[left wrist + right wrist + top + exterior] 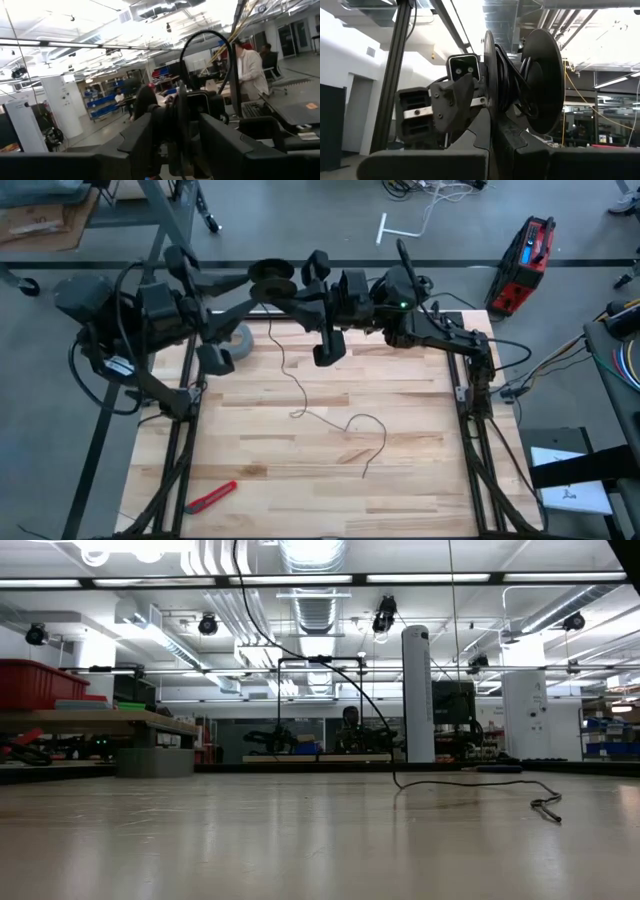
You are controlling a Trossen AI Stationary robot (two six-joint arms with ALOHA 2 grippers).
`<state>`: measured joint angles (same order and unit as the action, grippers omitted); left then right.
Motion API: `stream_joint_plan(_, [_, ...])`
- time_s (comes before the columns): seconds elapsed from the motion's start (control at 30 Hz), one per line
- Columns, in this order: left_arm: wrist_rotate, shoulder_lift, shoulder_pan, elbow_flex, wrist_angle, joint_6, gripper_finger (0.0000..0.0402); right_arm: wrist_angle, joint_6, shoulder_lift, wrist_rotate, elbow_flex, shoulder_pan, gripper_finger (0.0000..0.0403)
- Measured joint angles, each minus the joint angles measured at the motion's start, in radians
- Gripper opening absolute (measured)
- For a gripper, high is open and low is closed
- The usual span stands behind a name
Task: Coil cords
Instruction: Coil the black wire on the black spool
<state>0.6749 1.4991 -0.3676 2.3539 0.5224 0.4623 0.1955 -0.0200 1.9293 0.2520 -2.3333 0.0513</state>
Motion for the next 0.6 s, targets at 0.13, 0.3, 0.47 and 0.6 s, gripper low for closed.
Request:
stream_joint_plan(0.13, [-0.002, 0.018, 0.001, 0.000, 0.000, 0.001, 0.0141, 0.000, 0.006, 0.000, 0.001, 0.000, -0.001, 0.0000])
stream_joint_plan(0.3, [-0.001, 0.029, 0.001, 0.000, -0.022, 0.025, 0.0097, 0.000, 0.005, 0.000, 0.001, 0.000, -0.002, 0.0000])
stream_joint_plan(0.47, [0.002, 0.042, 0.001, 0.002, -0.035, 0.034, 0.0013, -0.008, -0.001, 0.000, -0.008, 0.000, -0.002, 0.0000])
stream_joint_plan(0.6, [0.017, 0.051, 0.001, 0.002, -0.043, 0.050, 0.0004, -0.058, -0.006, -0.002, -0.009, -0.001, -0.002, 0.0001])
